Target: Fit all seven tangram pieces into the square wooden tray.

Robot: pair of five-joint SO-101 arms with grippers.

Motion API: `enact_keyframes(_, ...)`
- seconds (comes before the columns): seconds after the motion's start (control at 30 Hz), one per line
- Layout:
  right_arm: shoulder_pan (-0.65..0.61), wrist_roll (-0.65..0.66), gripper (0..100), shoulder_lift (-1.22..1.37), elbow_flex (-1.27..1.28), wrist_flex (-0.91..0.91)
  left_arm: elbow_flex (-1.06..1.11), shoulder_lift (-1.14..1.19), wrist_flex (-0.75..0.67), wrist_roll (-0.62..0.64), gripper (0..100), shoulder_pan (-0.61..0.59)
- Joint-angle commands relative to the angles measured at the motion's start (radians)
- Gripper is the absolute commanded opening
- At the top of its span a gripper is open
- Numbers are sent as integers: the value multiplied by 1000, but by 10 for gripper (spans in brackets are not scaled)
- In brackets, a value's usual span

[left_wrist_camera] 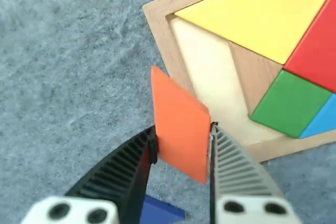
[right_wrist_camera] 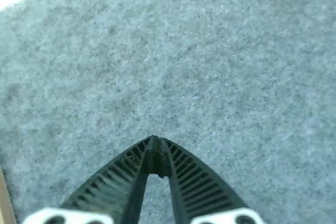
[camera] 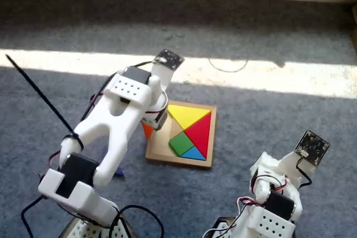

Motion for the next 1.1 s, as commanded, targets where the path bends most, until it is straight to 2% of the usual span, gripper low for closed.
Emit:
enact_keyframes(0.0, -12, -5, 5, -7, 38, -24, -114, 61, 8, 52, 116, 30)
enact_keyframes(0.13, -12, -5, 5, -7, 38, -24, -170, 116, 9, 83, 130, 51)
enact_keyframes(0.23, -12, -5, 5, -7, 38, -24, -191, 142, 9, 173, 215, 56)
enact_keyframes(0.37, -12, -5, 5, -7, 39, -24, -216, 150, 25, 221, 292, 51)
enact_keyframes(0.7, -12, -5, 5, -7, 39, -24, -409, 142, 267, 215, 291, 45)
enact_keyframes(0.9, -12, -5, 5, -7, 39, -24, -406, 150, 276, 207, 291, 7)
enact_keyframes(1.07, -12, -5, 5, -7, 39, -24, -325, 140, 270, 112, 255, 4)
